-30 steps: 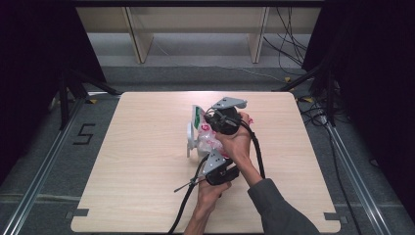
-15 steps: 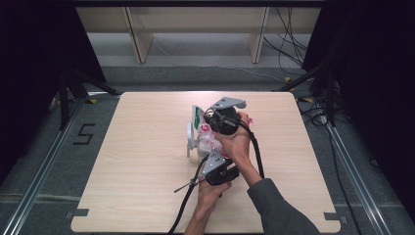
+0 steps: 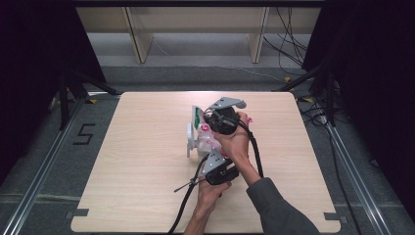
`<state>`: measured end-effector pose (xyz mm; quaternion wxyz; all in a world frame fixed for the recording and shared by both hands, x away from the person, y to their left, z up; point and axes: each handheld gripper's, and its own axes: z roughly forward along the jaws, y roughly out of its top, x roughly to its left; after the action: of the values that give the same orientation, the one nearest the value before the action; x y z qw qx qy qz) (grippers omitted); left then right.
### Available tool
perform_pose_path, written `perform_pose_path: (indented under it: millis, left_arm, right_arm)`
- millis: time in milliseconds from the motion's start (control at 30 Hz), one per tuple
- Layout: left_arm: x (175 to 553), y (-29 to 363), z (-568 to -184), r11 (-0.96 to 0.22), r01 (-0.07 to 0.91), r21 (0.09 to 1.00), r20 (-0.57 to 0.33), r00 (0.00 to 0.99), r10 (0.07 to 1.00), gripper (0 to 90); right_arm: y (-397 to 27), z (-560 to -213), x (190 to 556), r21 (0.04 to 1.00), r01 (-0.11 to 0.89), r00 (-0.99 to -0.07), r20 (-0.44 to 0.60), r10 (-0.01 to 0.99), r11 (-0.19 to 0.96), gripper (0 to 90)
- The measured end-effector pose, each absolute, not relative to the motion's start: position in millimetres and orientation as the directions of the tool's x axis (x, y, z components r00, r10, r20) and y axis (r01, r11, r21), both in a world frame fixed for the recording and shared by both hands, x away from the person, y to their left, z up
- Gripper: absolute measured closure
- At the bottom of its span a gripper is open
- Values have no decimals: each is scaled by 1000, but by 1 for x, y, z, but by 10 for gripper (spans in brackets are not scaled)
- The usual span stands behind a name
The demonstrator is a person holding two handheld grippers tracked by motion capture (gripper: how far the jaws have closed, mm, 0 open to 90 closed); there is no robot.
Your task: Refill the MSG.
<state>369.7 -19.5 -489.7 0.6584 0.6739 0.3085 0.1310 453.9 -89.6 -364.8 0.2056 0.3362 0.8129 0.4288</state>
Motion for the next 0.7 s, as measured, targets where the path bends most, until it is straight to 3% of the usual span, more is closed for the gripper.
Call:
perform_pose_path:
  millis: [700]
  left_arm:
    - [370,-19,-490,67,239,969,-233,777,585,761]
  right_arm:
    - [-87,-364,453,841,366,-684,-47,728,398,900]
